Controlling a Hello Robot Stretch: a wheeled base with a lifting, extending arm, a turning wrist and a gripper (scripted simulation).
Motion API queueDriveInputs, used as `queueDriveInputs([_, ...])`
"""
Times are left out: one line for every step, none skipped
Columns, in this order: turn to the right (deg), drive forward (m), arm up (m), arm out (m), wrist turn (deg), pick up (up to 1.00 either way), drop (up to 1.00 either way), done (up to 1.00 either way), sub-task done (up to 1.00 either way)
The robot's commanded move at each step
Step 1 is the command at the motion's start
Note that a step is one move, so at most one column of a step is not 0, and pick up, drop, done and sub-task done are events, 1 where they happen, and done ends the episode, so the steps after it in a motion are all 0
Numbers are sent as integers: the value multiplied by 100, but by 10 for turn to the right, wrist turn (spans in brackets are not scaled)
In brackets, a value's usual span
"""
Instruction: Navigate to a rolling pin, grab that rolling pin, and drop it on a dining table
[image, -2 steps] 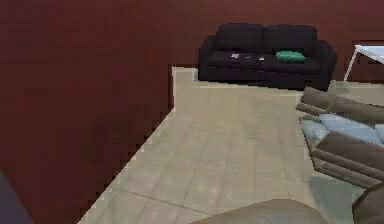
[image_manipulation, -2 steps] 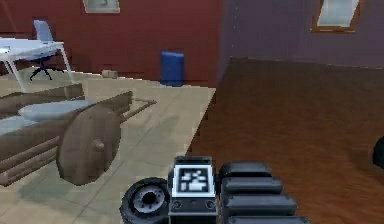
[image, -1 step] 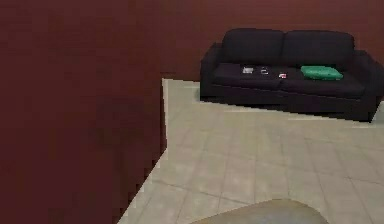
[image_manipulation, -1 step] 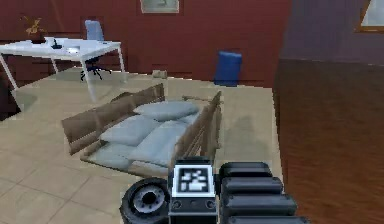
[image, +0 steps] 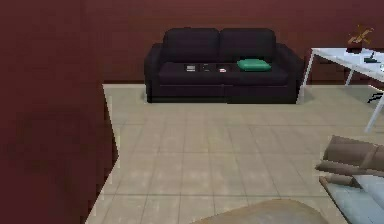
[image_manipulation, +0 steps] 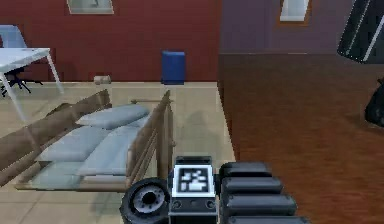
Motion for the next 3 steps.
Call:
queueDriveInputs([0,100,0,0,0,0,0,0,0])
queueDriveInputs([-30,0,0,0,0,0,0,0,0])
queueDriveInputs([0,20,0,0,0,0,0,0,0])
